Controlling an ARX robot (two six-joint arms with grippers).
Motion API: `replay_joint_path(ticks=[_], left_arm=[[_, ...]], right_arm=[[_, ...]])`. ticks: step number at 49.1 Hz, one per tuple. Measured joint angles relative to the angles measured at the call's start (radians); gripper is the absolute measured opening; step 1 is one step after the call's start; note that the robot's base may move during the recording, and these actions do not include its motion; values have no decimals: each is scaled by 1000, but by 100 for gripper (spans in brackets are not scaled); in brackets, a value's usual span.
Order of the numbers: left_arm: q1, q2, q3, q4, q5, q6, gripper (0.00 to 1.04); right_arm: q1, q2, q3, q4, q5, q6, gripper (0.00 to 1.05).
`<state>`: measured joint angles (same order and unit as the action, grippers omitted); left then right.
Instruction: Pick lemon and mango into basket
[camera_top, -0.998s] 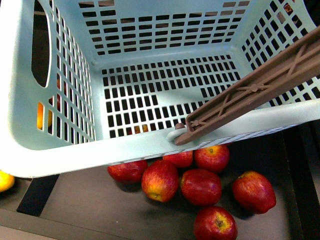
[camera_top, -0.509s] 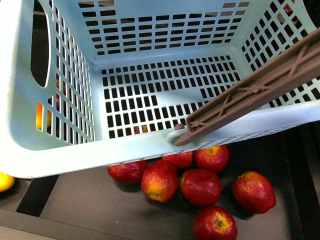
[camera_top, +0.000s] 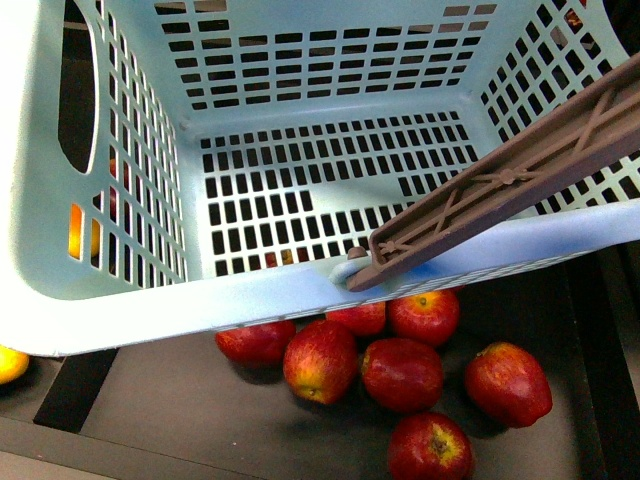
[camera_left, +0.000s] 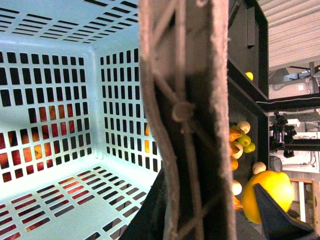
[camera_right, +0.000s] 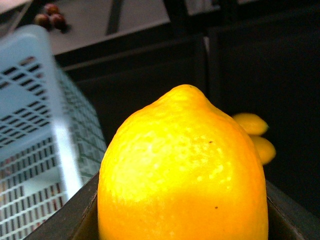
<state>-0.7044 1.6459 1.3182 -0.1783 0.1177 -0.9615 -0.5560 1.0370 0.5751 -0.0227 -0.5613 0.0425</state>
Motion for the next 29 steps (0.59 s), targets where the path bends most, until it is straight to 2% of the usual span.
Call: replay_joint_path(ticks=[5,14,15,23,29], left_arm=[[0,0,0,0,1,0,5],[0,0,0,0,0,0,5],[0,0,0,0,-1,0,5],[0,0,0,0,0,0,5],[0,0,0,0,0,0,5]], right_arm=[[138,-84,0,18,33,74,61],[350,-75,-19,77,171,129,61],[394,-66,-24,92,201,134,61],[566,-6,-34,153,295,169,61],[648,35,-41,192,327,183,61]])
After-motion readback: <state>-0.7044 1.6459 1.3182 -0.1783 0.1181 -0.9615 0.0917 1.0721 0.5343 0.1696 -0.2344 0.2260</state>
